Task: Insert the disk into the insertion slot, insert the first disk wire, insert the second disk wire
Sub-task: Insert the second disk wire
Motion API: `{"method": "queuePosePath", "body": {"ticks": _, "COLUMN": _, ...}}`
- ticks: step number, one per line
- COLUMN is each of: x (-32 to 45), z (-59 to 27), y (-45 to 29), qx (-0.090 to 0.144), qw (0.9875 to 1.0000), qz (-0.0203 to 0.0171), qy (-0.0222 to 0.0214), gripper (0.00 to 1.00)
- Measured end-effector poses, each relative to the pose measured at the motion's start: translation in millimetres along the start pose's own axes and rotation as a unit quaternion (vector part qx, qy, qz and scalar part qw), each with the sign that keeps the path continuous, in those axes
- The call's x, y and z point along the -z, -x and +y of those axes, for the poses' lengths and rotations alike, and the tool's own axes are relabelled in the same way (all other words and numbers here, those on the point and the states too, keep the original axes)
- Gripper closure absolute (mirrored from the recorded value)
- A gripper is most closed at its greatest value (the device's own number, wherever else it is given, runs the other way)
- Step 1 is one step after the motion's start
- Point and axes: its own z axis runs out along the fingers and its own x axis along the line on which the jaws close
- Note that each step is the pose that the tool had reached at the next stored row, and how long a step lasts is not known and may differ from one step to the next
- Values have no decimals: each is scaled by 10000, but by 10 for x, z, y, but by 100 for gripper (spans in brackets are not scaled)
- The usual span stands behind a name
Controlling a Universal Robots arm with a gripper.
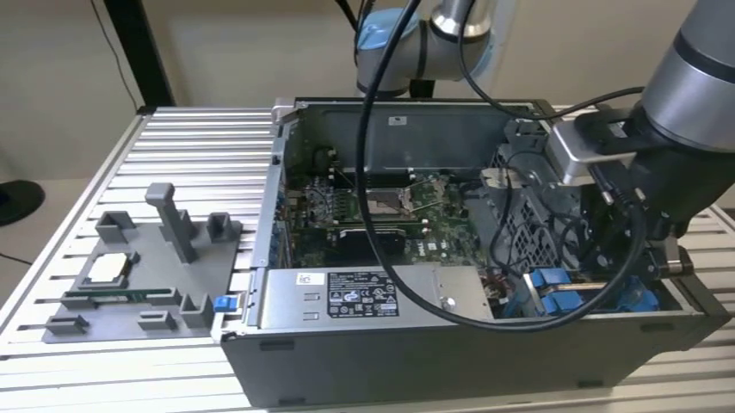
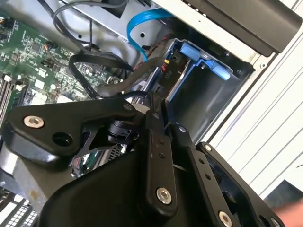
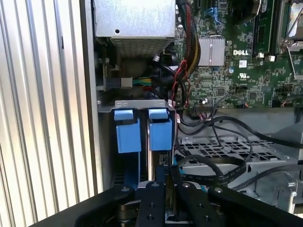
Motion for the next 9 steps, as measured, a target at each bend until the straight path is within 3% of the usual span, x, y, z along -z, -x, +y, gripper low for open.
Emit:
{"method": "queuePosePath", "body": {"ticks": 4, "x": -3, "z": -16, "y": 0, "qx": -10, "qw": 10000, "qz": -11, "qy": 85, "gripper": 100}}
{"method": "queuePosePath", "body": {"ticks": 9, "x": -9, "z": -75, "y": 3, "qx": -17, "qw": 9999, "qz": -26, "qy": 137, "gripper": 100}}
